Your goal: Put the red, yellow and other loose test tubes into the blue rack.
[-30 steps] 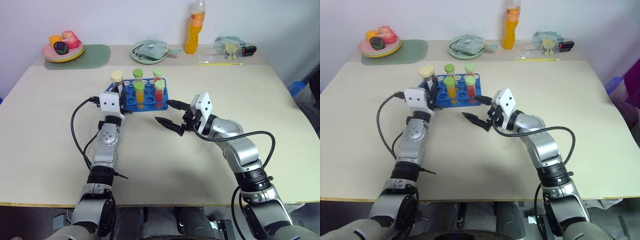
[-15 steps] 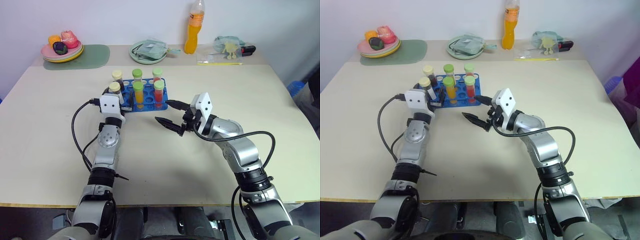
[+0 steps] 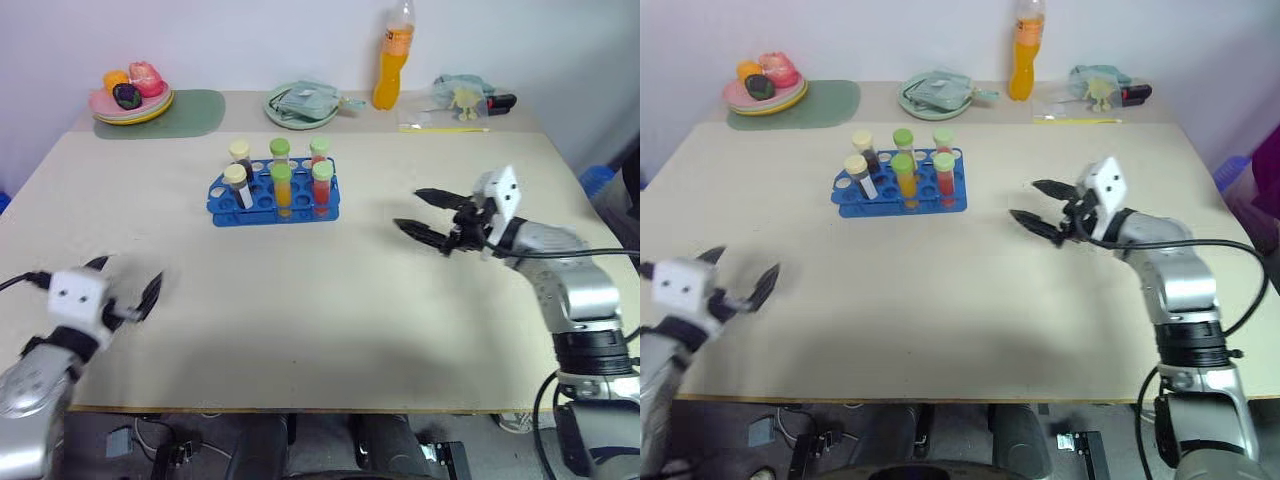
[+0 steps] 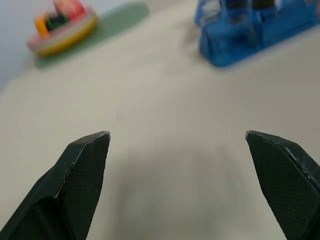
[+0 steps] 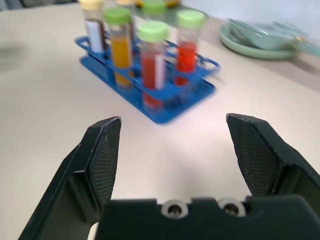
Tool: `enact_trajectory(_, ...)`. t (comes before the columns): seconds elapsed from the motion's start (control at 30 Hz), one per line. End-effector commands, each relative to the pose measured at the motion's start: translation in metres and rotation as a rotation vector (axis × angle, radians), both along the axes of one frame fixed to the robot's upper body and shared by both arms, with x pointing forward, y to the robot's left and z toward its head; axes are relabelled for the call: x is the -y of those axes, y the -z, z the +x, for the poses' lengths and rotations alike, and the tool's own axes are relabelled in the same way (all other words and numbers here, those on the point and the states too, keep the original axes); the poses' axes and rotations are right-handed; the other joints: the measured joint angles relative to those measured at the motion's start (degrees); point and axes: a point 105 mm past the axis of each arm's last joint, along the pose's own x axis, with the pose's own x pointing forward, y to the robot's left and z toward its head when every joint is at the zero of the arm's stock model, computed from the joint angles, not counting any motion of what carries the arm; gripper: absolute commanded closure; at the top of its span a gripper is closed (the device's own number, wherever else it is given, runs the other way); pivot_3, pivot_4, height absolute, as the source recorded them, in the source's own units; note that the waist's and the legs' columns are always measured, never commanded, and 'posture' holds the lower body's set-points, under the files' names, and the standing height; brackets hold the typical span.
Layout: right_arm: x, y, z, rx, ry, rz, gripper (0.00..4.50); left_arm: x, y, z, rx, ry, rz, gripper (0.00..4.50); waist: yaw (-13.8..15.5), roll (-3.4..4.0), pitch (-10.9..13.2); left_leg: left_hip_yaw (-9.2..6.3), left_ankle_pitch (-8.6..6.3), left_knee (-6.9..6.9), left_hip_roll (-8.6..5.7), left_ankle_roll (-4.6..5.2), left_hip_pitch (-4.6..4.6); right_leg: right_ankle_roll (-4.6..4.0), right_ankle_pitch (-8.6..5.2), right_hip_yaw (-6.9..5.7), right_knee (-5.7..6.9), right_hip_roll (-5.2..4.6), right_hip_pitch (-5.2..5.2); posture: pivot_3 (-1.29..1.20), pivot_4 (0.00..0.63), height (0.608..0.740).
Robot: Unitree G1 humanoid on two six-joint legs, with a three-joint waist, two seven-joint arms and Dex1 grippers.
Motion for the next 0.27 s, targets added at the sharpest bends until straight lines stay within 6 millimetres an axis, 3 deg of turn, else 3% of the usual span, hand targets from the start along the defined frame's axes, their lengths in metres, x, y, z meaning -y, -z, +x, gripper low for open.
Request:
enact_trajectory(0.03, 0.021, -0.002, -0.001, 0.012, 0.042, -0.010, 0.77, -0.003, -0.019, -0.007, 0.037, 0.017, 0.006, 0.02, 0.1, 0.01, 0.0, 0.01, -0.01, -0.04, 0.02, 0.01, 0.10, -0.08, -0.04, 0.00, -0.09, 0.00, 0.14, 0.00, 0.150, 0.729)
enact_trajectory(0.27, 0.032, 0.012, 0.002, -0.003, 0.073, -0.025, 0.77, 0.006, -0.020, 0.000, 0.055, 0.007, -0.004, 0.02, -0.2, 0.04, 0.0, 0.08, -0.07, -0.11, 0.03, 0.12, 0.32, -0.02, -0.01, 0.02, -0.24, 0.02, 0.39, 0.00, 0.150, 0.729)
